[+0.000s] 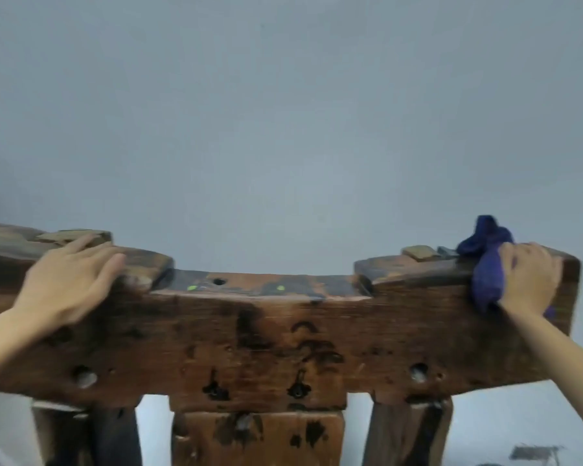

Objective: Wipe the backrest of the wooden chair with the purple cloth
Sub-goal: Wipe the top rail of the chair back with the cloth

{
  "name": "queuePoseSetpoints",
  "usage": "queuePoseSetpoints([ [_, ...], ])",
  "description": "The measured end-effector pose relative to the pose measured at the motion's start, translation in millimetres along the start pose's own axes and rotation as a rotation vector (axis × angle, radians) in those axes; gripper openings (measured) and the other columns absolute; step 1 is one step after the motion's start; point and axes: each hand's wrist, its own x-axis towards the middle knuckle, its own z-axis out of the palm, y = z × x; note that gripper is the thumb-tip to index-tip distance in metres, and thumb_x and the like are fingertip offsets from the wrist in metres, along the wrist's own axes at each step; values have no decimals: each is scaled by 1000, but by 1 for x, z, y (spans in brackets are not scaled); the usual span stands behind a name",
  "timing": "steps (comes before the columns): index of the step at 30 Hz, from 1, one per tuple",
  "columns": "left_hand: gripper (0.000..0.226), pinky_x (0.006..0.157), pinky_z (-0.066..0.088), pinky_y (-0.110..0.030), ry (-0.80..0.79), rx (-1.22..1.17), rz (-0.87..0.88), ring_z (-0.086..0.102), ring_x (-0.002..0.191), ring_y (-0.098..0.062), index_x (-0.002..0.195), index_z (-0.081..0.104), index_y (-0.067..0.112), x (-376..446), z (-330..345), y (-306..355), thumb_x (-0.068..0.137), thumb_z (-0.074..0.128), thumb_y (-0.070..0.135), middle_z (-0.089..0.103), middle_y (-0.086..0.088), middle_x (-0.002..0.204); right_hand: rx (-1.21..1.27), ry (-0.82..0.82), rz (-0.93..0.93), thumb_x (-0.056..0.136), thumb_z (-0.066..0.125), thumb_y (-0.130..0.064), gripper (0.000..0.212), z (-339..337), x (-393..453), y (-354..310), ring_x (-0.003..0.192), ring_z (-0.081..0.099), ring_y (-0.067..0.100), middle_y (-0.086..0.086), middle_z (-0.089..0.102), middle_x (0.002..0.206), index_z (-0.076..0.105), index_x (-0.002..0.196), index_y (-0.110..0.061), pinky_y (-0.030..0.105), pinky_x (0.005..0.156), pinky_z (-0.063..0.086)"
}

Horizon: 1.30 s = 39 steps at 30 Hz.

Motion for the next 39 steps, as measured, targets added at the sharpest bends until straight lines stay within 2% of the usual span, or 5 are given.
queuePoseSetpoints([
  [18, 53, 49, 24, -31, 126, 12, 29, 64, 64, -20, 74, 60, 21, 8, -6, 29, 104, 21, 42, 65, 4, 70, 100, -956, -554, 104, 18, -55, 45, 43, -134, -283, 120, 58, 18, -10, 64, 134, 57, 126, -49, 43, 108, 37],
  [26, 63, 54, 36, -34, 182, -21, 98, 70, 73, -22, 84, 71, 21, 7, -4, 18, 105, 16, 41, 73, 3, 79, 243, -548, -744, 83, 27, -85, 71, 27, -268, -428, 95, 65, 24, -5, 67, 108, 59, 105, -26, 39, 71, 42],
  [31, 61, 54, 40, -35, 212, -71, 95, 69, 73, -22, 83, 72, 19, 4, -1, 17, 105, 18, 39, 73, 3, 78, 416, -478, -1214, 88, 68, -35, 65, 26, -237, -314, 143, 44, 11, -13, 46, 156, 47, 150, -36, 29, 109, 41],
  [35, 57, 51, 20, -31, 271, -81, 87, 60, 58, -20, 66, 59, 19, 5, 0, 21, 104, 22, 39, 61, 3, 61, 214, -581, -955, 89, 34, -84, 46, 27, -180, -272, 124, 56, 4, -34, 56, 131, 46, 130, -66, 27, 97, 42],
  [39, 63, 51, 22, -30, 261, -94, 70, 60, 57, -19, 65, 60, 19, 5, 0, 23, 103, 16, 44, 63, 4, 61, 58, -741, -553, 101, 6, -66, 62, 38, -182, -344, 124, 59, 35, 9, 63, 136, 50, 133, -36, 52, 106, 40],
])
